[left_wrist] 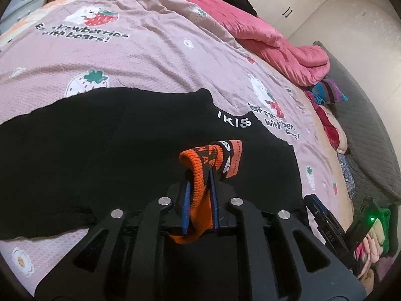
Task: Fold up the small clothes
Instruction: 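Carry the held cuff with the right gripper across the sweater body, then lay the cuff on the sweater body and open the right gripper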
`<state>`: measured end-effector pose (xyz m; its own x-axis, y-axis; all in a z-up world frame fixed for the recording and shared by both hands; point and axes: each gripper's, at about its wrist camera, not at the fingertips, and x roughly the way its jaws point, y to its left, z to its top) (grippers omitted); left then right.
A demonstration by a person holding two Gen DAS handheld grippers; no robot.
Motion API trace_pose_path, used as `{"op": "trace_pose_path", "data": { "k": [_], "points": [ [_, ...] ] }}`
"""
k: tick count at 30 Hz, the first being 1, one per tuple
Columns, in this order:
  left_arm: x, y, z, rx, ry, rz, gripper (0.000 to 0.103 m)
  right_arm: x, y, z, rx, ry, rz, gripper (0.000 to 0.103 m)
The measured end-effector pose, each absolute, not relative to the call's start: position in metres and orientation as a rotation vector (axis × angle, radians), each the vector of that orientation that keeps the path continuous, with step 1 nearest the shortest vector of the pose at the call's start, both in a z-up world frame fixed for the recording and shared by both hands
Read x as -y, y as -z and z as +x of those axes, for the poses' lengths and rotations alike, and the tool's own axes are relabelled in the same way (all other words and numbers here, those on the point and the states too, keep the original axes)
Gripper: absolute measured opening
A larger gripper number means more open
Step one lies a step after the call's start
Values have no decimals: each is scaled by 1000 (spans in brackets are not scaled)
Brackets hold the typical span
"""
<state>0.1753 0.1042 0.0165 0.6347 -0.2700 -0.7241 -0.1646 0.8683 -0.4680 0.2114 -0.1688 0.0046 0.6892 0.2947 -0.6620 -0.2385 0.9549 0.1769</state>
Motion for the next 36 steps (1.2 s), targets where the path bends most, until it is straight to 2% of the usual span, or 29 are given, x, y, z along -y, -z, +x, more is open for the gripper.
{"op": "trace_pose_path", "data": {
  "k": [14, 23, 27, 29, 32, 36],
  "points": [
    [-91, -29, 169, -846, 5, -406, 10, 157, -4, 217, -769, -319, 54, 53],
    [-77, 22, 183, -1052, 38, -425, 12, 152, 0, 219, -792, -337, 37, 53],
    [-79, 30, 182, -1063, 38, -432, 12, 149, 2, 219, -804, -342, 24, 53],
    [-81, 30, 180, -1055, 48, -444, 12, 149, 7, 223, -836, -320, 13, 59],
    [-85, 33, 175, -1044, 59, -461, 12, 155, 28, 234, -943, -253, -2, 60],
    [-89, 32, 171, -1031, 65, -489, 12, 156, 30, 234, -943, -260, 7, 61]
  ]
}}
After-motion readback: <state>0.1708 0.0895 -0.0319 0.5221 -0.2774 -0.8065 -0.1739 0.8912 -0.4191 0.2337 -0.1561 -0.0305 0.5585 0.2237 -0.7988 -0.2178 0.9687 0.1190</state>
